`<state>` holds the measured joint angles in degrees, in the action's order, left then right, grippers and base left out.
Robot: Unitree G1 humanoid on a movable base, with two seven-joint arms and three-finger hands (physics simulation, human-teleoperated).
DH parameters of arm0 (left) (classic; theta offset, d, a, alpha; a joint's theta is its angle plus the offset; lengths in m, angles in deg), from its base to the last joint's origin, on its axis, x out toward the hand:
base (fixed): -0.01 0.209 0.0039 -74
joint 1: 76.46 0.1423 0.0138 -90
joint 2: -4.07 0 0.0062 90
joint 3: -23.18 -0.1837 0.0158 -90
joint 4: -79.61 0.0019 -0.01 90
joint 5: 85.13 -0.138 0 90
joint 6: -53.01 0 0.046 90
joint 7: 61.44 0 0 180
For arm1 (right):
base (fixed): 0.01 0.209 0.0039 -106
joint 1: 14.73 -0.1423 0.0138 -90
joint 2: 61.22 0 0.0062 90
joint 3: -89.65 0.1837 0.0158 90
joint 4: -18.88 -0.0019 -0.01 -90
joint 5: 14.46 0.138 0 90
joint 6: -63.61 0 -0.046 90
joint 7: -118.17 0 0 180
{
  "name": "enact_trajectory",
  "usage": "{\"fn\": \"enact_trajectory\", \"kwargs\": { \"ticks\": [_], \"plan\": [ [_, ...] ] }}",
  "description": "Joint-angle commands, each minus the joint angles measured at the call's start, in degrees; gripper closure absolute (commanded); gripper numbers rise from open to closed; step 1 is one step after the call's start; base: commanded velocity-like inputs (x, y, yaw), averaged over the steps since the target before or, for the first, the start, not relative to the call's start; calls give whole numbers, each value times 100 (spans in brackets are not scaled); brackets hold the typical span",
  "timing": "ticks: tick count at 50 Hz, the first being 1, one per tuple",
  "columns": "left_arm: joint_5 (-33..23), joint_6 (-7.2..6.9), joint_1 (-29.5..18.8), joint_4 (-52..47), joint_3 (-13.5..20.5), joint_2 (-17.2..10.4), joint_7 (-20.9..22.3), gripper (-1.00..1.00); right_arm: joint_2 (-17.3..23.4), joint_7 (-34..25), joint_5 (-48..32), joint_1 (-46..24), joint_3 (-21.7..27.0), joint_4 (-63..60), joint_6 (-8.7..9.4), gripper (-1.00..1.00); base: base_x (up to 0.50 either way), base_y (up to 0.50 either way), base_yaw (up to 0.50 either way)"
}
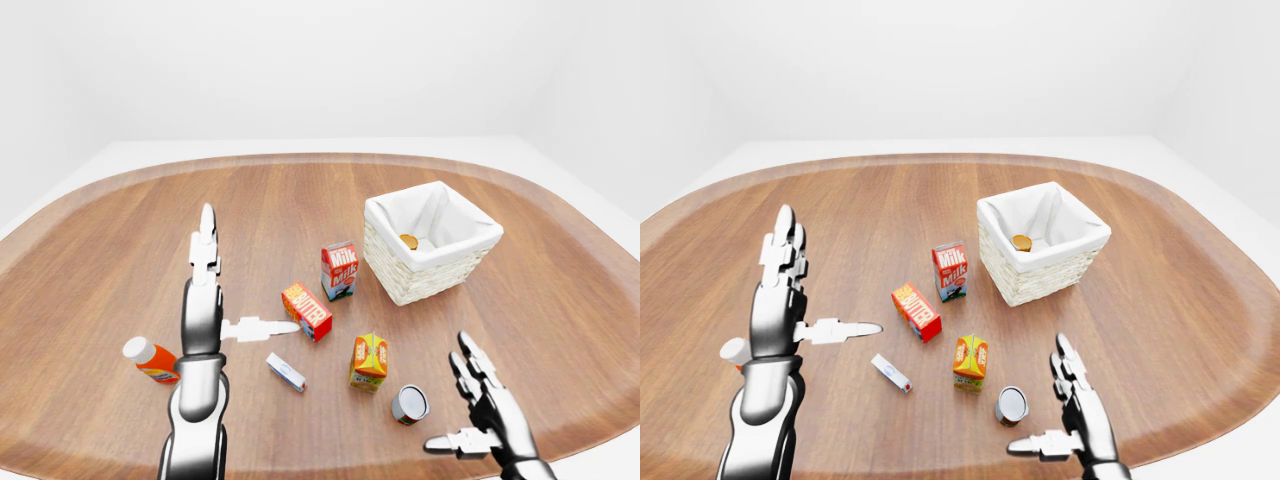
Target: Pick up the alphabet soup and the tomato sauce, and put them in the basket.
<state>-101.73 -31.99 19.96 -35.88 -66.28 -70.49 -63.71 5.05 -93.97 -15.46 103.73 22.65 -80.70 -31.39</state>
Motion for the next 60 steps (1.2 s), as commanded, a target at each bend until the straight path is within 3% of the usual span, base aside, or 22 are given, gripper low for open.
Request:
{"fn": "enact_trajectory", "kwargs": {
  "ticks": [1,60],
  "plan": [
    [13,0,23,62,19,-9,-15,-100,38,73,-101,-34,2,179,0,-100,0,0,0],
    [5,0,-2,-21,4,0,2,-100,450,1248,-914,-306,-633,1075,0,-100,0,0,0]
  ]
}}
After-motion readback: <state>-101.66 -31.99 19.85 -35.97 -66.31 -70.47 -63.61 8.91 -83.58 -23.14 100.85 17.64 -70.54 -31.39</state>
